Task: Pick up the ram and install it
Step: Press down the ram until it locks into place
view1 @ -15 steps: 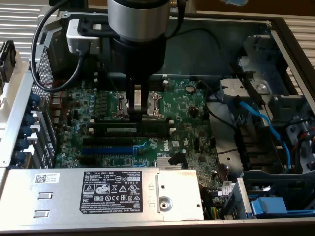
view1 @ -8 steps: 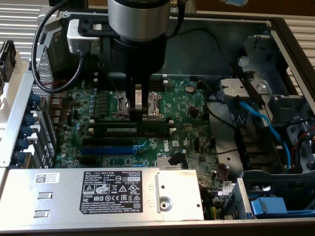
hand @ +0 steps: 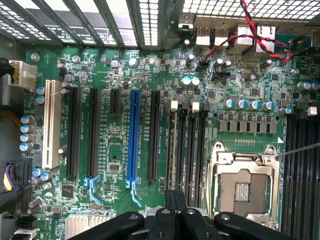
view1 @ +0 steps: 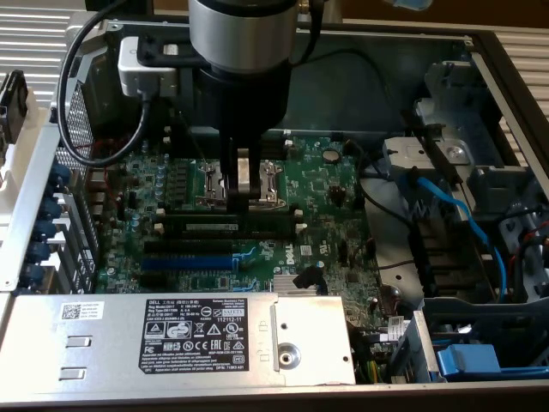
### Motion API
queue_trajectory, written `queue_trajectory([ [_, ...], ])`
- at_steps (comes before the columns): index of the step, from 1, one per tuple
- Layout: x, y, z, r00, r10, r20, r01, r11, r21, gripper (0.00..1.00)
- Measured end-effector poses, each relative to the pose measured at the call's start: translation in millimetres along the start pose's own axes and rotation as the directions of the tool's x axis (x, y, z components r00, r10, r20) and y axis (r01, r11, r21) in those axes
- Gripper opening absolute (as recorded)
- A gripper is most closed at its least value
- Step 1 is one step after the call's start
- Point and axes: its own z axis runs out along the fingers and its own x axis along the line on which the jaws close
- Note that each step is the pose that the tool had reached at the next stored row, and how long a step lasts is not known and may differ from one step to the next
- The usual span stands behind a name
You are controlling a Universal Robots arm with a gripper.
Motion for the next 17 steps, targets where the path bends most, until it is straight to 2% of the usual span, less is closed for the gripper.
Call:
queue_trajectory([
  [17, -0.5, -0.1, 5.3, 0.9998, 0.011, 0.0145, -0.011, 0.9999, 0.0004, 0.1],
])
